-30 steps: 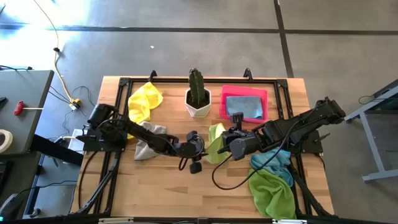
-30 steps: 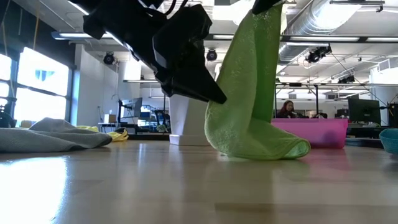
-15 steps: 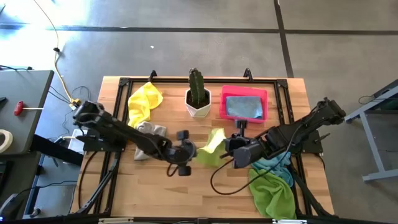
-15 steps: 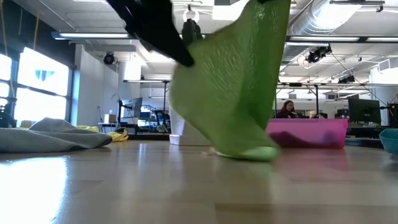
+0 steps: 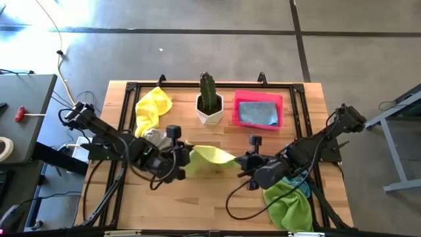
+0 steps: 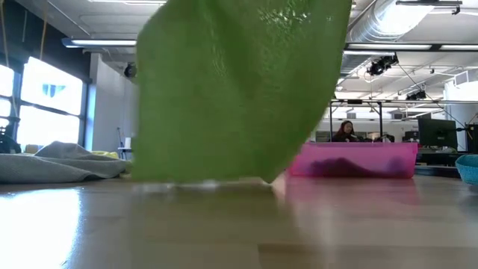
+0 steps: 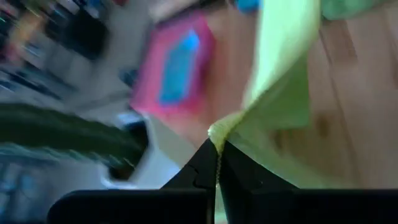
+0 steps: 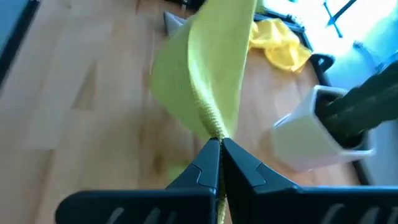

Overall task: Fold microfiber towels
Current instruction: Fold the yellow green towel

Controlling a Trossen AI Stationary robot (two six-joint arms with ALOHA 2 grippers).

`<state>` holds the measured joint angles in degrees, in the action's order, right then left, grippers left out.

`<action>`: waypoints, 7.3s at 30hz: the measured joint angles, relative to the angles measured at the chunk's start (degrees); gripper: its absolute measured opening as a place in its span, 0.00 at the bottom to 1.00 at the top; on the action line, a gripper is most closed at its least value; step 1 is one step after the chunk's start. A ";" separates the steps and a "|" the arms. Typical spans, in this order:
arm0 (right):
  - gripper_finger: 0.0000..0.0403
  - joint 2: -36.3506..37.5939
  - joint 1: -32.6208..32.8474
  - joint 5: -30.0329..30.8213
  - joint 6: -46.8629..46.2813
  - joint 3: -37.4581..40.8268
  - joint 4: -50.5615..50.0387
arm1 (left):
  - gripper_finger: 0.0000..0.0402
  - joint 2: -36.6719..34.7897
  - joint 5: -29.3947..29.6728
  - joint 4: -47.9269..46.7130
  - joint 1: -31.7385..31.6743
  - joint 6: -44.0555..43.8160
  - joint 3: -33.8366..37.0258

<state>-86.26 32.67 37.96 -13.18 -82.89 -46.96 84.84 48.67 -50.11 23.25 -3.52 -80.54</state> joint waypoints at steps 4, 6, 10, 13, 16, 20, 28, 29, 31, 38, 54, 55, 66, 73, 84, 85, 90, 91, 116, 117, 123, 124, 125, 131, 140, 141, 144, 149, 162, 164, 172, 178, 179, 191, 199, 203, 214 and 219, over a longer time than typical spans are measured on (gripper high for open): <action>0.00 0.04 0.02 5.67 10.41 0.00 0.48 | 0.00 -0.48 5.75 -0.63 1.02 7.46 -1.92; 0.00 0.08 -0.39 9.12 14.78 0.01 0.18 | 0.00 -0.51 8.19 -1.77 0.82 10.88 -1.99; 0.00 0.11 -3.00 15.83 20.05 0.00 -0.72 | 0.00 -0.49 11.89 -3.00 -1.18 15.29 -2.04; 0.00 0.11 -5.95 18.97 23.94 0.00 -1.24 | 0.00 -0.46 12.52 -3.84 -3.77 16.74 -2.02; 0.00 0.11 -9.09 19.51 27.15 0.00 -1.29 | 0.00 -0.46 12.94 -3.65 -6.17 18.78 -2.04; 0.00 0.13 -11.38 20.22 28.46 0.00 -1.47 | 0.00 -0.44 13.72 -3.51 -7.37 22.53 -2.04; 0.00 0.11 -8.09 2.31 10.50 0.64 -5.73 | 0.00 0.34 -3.03 -4.08 -3.60 5.36 -1.70; 0.00 0.01 -7.55 -2.47 6.18 1.45 -6.15 | 0.00 0.87 -5.68 -3.57 -3.05 2.70 -1.39; 0.00 -0.72 -6.15 -9.09 -1.13 4.01 -6.20 | 0.00 2.42 -9.55 -2.19 -1.87 -1.77 0.49; 0.00 -4.84 -0.30 -21.06 -13.17 15.01 4.38 | 0.00 13.51 -19.32 5.81 3.39 -12.77 6.71; 0.00 -10.28 0.78 -33.68 -8.85 15.87 12.08 | 0.00 25.40 -34.37 10.22 5.23 -8.41 0.01; 0.00 -10.25 0.31 -32.96 -8.41 15.91 11.00 | 0.00 25.35 -33.36 9.64 4.57 -7.89 -0.22; 0.00 -12.19 -7.59 -27.59 -1.35 16.02 6.62 | 0.00 26.06 -30.15 -0.48 -3.93 -3.29 0.32; 0.00 -12.13 -11.95 -27.04 0.58 18.77 7.05 | 0.00 27.76 -29.80 -0.22 -7.10 -0.73 0.19; 0.00 -12.07 -15.84 -27.02 1.68 23.41 13.16 | 0.00 29.09 -28.40 -2.69 -9.35 -1.80 0.25; 0.00 -12.07 -16.02 -27.02 1.69 23.72 13.14 | 0.00 29.23 -28.33 -2.40 -9.47 -1.84 0.21; 0.00 -12.02 -16.88 -27.01 3.28 23.82 13.99 | 0.00 29.75 -28.29 -2.79 -9.75 -2.31 0.21; 0.00 -12.02 -17.05 -26.99 3.89 23.82 14.35 | 0.00 29.92 -28.03 -3.09 -9.76 -2.46 0.25; 0.34 -12.02 -17.27 -22.21 2.72 23.80 12.67 | 0.02 30.11 -26.20 -3.12 -11.63 -6.41 0.25; 0.34 -12.02 -17.13 -22.21 2.71 23.80 12.66 | 0.04 30.11 -26.21 -3.12 -11.63 -7.14 0.25; 0.34 -11.88 -16.75 -22.13 0.44 23.76 11.45 | 0.20 30.13 -25.70 -4.08 -11.61 -8.95 0.25; 0.34 -11.66 -16.75 -22.36 -1.07 23.76 10.58 | 0.23 30.13 -24.98 -4.62 -11.61 -8.89 0.25; 0.34 -11.25 -16.75 -22.64 -2.77 23.76 9.66 | 0.26 30.13 -23.80 -5.17 -11.61 -8.88 0.25; 0.34 -6.40 -16.53 -27.06 -12.78 23.75 4.47 | 0.33 29.59 -16.19 -16.57 -11.61 -12.12 -0.79; 0.34 -4.27 -13.26 -27.10 -27.64 23.71 2.17 | 0.28 27.87 -29.37 -15.42 -7.18 -8.47 -0.77; 0.34 -4.38 -12.76 -27.18 -28.78 23.71 2.00 | 0.27 27.86 -30.26 -13.56 -6.43 -7.65 -0.82; 0.34 -4.37 -11.13 -27.15 -32.03 23.71 1.95 | 0.25 27.98 -30.70 -10.15 -4.28 -5.60 -0.78; 0.34 -4.37 -8.11 -25.26 -33.69 23.71 0.90 | 0.22 28.15 -30.79 -4.84 -3.14 -4.41 1.50; 0.34 -4.37 -6.37 -17.91 -38.56 23.73 0.11 | 0.16 27.69 -40.64 2.13 -6.00 -16.42 10.75; 0.34 -4.37 -6.37 -16.19 -39.46 23.74 0.49 | 0.15 27.66 -40.46 2.94 -5.58 -18.54 11.00; 0.34 -4.42 -6.41 -18.43 -44.19 32.21 17.13 | 0.15 27.84 -39.84 6.86 -2.94 -20.33 11.07; 0.34 -4.40 -8.32 -23.06 -51.39 38.27 24.27 | 0.15 27.91 -40.17 8.81 -2.32 -21.73 11.14; 0.34 -4.40 -8.95 -24.60 -52.24 39.63 25.45 | 0.15 27.91 -40.35 9.14 -2.32 -21.86 11.14; 0.46 -4.18 -13.96 -30.94 -48.72 43.52 34.19 | 0.15 27.97 -38.32 10.93 -2.10 -21.84 11.22; 0.56 -4.33 -16.55 -30.99 -53.53 43.36 35.51 | 0.15 27.97 -38.10 11.00 -2.13 -21.82 11.22; 0.55 -4.39 -16.20 -30.94 -54.31 43.60 37.66 | 0.15 27.97 -37.99 11.04 -2.13 -21.27 11.22; 0.48 -8.57 -15.09 -29.63 -52.37 43.50 47.19 | 0.15 28.07 -37.43 12.59 -2.18 -19.30 11.22; 0.41 -8.90 -15.13 -29.74 -52.36 43.34 45.22 | 0.15 28.08 -37.49 12.64 -2.19 -18.78 11.22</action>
<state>-95.15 17.54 8.22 -65.54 -39.55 -1.74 112.92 11.18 -37.47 21.06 -22.31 -69.32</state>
